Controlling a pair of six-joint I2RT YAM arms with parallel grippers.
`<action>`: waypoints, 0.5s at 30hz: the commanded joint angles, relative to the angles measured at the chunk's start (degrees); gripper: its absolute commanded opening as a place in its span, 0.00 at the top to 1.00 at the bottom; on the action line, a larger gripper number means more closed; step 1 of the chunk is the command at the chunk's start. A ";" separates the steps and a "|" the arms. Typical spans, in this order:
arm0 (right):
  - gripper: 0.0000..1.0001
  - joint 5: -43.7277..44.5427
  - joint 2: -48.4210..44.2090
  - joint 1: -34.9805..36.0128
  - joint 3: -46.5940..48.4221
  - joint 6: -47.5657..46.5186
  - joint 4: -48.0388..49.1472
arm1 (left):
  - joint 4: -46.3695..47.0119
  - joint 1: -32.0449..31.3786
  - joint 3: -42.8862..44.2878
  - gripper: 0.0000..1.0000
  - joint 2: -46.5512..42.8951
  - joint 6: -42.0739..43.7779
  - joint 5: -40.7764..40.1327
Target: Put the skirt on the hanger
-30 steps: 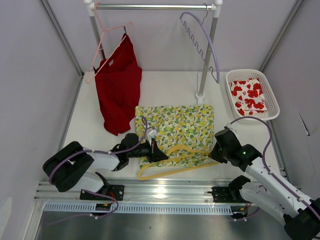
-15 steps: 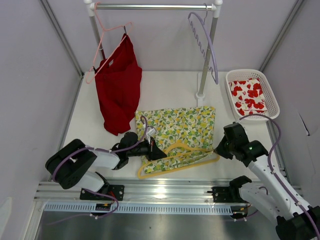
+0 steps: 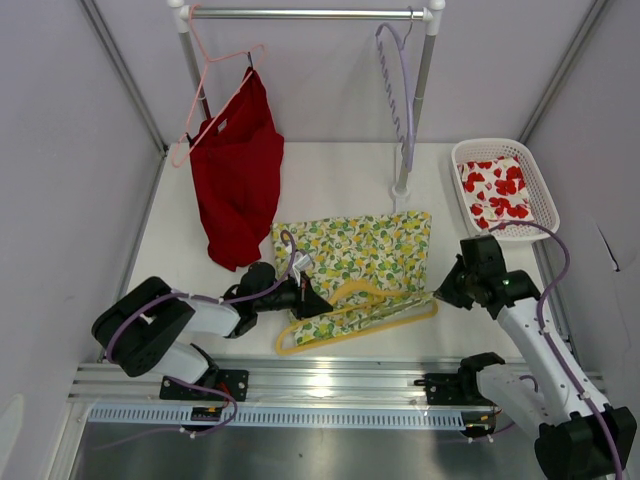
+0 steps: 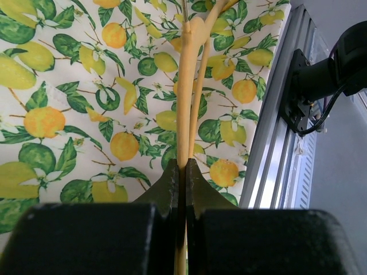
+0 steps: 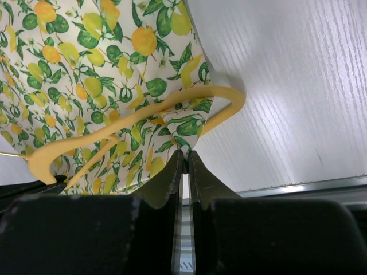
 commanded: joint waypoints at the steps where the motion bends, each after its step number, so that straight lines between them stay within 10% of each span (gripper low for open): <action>1: 0.92 -1.53 0.03 -1.01 -1.92 -1.29 2.42 | -3.08 0.77 0.20 1.00 1.15 3.86 -2.87; 15: 0.73 0.04 -1.11 4.14 -1.94 3.54 3.82 | -2.38 0.77 0.38 1.00 2.73 3.69 -4.10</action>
